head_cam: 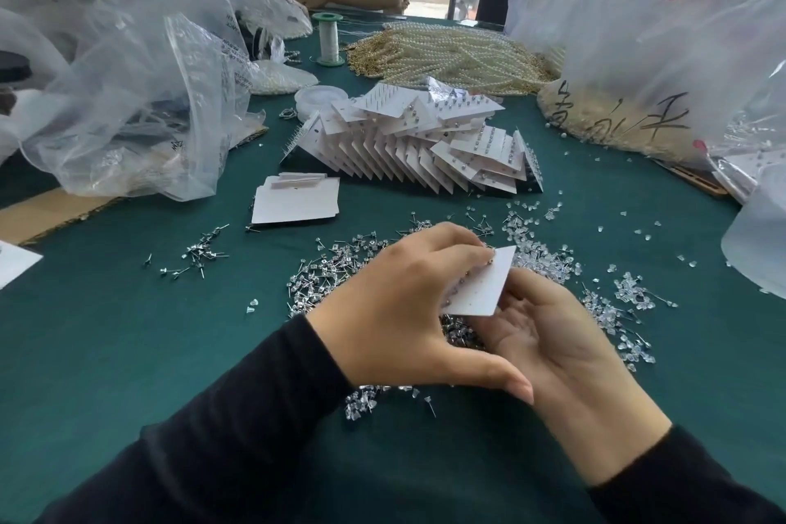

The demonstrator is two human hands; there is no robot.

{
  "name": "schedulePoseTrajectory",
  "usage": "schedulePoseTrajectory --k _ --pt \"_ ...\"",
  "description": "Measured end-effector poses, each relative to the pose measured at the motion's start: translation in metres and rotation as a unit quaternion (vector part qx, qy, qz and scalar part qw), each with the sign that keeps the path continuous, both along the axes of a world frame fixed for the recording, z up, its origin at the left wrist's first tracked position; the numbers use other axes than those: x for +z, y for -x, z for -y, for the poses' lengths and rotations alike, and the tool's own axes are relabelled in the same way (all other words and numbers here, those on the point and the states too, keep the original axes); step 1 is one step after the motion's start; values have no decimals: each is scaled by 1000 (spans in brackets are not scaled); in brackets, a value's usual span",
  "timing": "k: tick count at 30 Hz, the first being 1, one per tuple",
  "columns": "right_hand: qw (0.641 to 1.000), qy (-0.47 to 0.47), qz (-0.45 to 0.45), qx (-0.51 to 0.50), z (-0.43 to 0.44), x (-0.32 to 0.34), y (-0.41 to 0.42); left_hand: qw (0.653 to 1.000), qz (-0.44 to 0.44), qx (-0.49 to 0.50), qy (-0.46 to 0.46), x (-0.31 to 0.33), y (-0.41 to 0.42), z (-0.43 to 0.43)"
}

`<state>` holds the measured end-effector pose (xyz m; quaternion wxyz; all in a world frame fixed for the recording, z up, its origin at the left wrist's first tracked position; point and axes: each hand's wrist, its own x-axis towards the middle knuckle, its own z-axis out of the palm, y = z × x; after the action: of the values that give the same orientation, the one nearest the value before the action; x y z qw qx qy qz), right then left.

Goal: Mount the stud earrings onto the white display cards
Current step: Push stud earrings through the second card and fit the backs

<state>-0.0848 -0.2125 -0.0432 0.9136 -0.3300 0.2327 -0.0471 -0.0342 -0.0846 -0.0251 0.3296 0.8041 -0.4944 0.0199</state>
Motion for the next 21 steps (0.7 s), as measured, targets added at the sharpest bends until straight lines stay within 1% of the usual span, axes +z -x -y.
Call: schedulePoseTrajectory --k 2,4,6,9,10,12,13,14,16,18,21 --pt "1000 6 10 -18 -1 0 1 1000 16 16 1 -3 0 2" --pt "999 28 34 -11 -2 -2 1 997 9 51 57 -3 -2 4" --pt "997 49 61 -5 -1 -3 3 987 -44 95 121 -2 -4 3" --pt "987 115 108 21 0 -1 6 956 -168 156 184 1 -11 -2" --pt "979 160 120 37 0 -1 7 941 -215 168 200 1 -15 -4" --pt "951 271 134 63 -1 -1 9 908 -307 173 226 1 -21 -9" --pt "935 320 138 67 -2 -1 10 897 -339 169 230 1 -23 -10" --pt "918 363 143 66 -3 -1 10 892 -354 162 228 1 -24 -11" --pt "878 447 160 58 -4 -1 11 895 -357 147 221 1 -26 -12" --pt "846 499 178 58 -6 1 11 899 -354 139 219 1 -26 -12" --pt "830 519 196 61 -6 2 12 899 -353 146 214 1 -27 -13"
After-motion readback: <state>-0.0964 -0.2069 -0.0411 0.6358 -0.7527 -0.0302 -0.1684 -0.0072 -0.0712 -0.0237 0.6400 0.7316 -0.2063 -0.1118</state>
